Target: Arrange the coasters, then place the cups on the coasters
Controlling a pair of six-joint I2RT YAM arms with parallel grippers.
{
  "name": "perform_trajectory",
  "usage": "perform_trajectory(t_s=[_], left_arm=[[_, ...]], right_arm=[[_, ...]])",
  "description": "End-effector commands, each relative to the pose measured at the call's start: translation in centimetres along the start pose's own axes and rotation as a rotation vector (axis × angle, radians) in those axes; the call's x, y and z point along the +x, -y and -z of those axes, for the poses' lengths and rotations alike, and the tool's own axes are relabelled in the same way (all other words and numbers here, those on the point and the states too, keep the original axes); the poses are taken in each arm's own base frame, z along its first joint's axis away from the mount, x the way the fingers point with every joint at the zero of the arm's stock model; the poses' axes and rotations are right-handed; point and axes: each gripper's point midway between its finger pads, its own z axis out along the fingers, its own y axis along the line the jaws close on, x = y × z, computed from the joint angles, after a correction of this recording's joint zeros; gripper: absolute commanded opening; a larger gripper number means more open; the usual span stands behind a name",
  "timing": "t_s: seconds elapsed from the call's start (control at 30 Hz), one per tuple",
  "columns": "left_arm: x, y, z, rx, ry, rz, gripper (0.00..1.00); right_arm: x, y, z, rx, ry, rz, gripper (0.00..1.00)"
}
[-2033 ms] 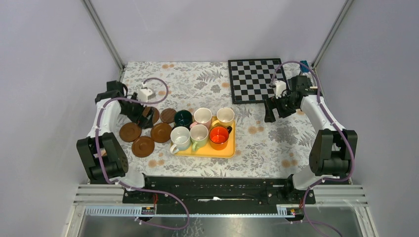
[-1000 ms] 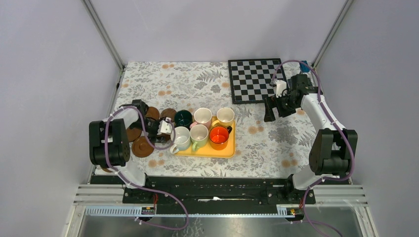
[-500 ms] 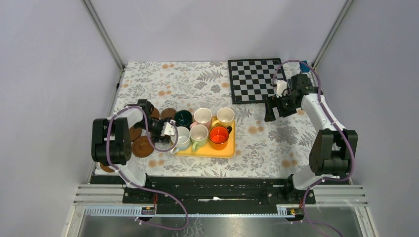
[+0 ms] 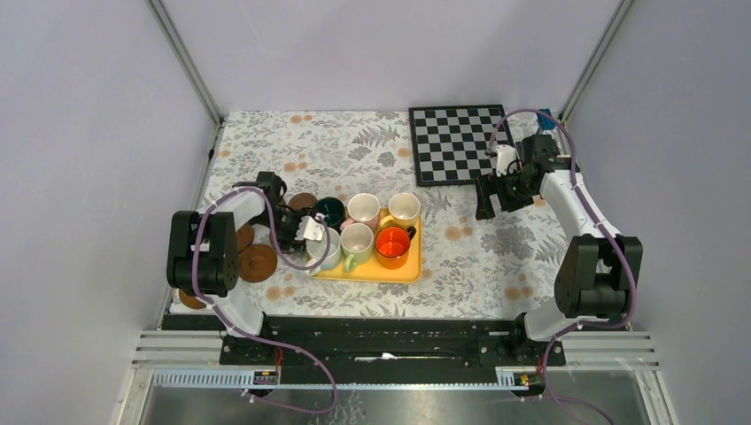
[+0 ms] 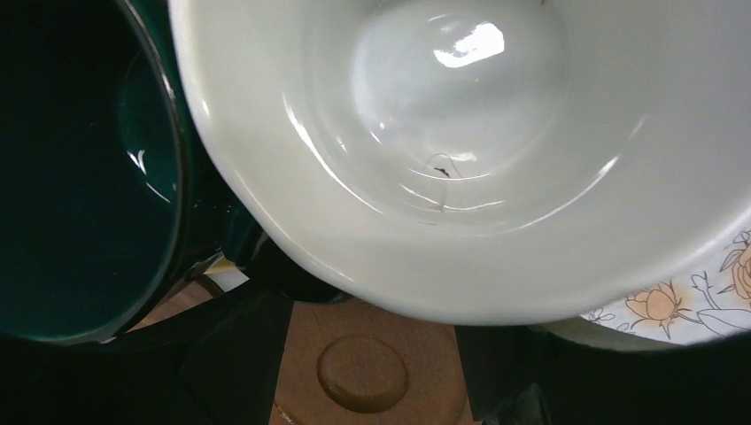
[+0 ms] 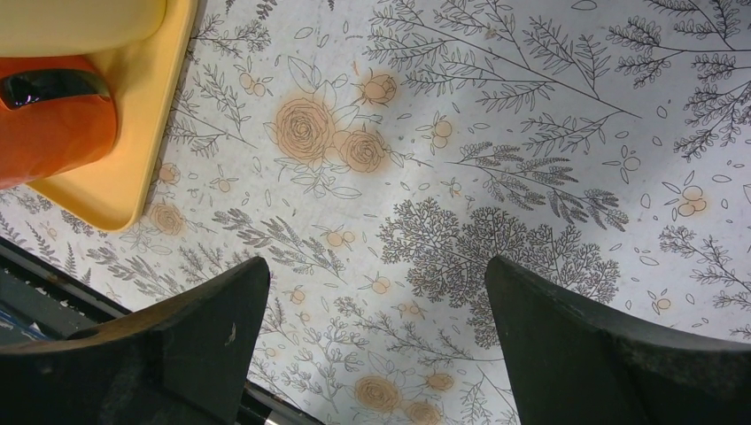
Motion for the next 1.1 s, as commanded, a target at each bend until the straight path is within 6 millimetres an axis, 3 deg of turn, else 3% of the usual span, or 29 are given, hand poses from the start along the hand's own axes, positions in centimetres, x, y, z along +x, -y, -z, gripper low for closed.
perform_trajectory(t_s=[0.0, 0.23, 0.33, 0.4, 0.57, 0.63, 0.77, 0.93, 1.07], left_arm=[[-1.0, -0.1, -2.0, 0.05, 0.014, -0.011, 0.68], [-1.6, -0.6, -2.7, 0.051, 0.009, -0.017, 0.69], [-1.9, -0.9, -2.5, 0.041, 0.02, 0.015, 0.69], [-1.9, -1.2, -2.1, 0.032, 0.04, 0.043, 0.71], [-1.5, -1.5, -0.7, -0.007, 0.073, 0.095, 0.73], [-1.3, -1.6, -0.1, -0.024, 0.085, 0.116, 0.75], [-1.7, -2.4, 1.5, -0.071, 0.113, 0.149, 0.76], [-1.6, -3.4, 4.3, -0.17, 0.159, 0.21, 0.78], [-1.3, -2.6, 4.4, -0.171, 0.147, 0.214, 0.79]], right_arm=[[-0.4, 0.2, 0.8, 0.036, 0.025, 0.025, 0.98], [0.2, 0.4, 0.7, 0.048, 0.013, 0.045, 0.98], [0.4, -0.6, 0.7, -0.008, 0.011, 0.076, 0.98], [0.6, -2.0, 0.6, -0.064, 0.011, 0.117, 0.98], [1.7, -7.8, -1.2, -0.2, 0.024, 0.391, 0.77], [1.3, -9.6, -1.8, -0.231, 0.091, 0.517, 0.71], [0.7, -11.6, -3.7, -0.266, 0.137, 0.703, 0.6], [0.6, -13.8, -6.3, -0.275, 0.238, 0.806, 0.56], [0.8, -15.0, -7.9, -0.294, 0.268, 0.866, 0.54]])
